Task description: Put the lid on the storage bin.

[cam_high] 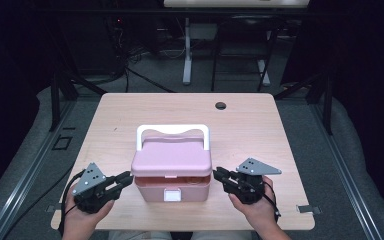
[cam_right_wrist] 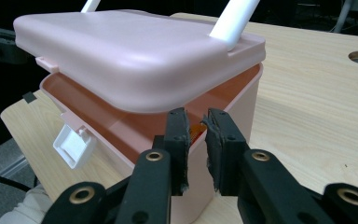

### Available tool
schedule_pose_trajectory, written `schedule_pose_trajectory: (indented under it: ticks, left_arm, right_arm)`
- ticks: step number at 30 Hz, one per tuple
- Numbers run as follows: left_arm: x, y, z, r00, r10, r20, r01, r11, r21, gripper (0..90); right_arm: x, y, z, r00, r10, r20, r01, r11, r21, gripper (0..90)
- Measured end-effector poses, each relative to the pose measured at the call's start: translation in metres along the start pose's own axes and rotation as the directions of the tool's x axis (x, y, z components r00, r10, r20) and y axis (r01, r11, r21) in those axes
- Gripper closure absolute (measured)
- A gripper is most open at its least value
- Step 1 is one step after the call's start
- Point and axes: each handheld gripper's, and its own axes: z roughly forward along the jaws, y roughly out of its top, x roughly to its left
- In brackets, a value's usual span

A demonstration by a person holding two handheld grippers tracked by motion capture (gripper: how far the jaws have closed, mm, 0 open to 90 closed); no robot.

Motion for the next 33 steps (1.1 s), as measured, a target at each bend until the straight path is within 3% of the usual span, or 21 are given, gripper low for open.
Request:
schedule_pose_trajectory:
  ticks: [17,27,33]
  left_arm:
    - [0.001,-0.008,0.001,0.9998,-0.014,0.01,0.014,0.9995,0.028,78.8]
    - [0.007,-0.008,-0.005,0.9991,-0.041,-0.006,0.041,0.9992,0.003,78.4]
    - [0.013,-0.009,-0.003,0.9987,-0.05,-0.011,0.05,0.9987,0.002,72.7]
  right_arm:
    - [-0.004,-0.006,0.0,0.9998,0.02,0.007,-0.02,1.0,0.0,78.4]
    - [-0.006,-0.005,0.0,0.9995,0.03,0.013,-0.03,1.0,-0.005,78.3]
    - [-0.008,-0.004,0.002,0.9991,0.037,0.019,-0.037,0.999,-0.002,77.0]
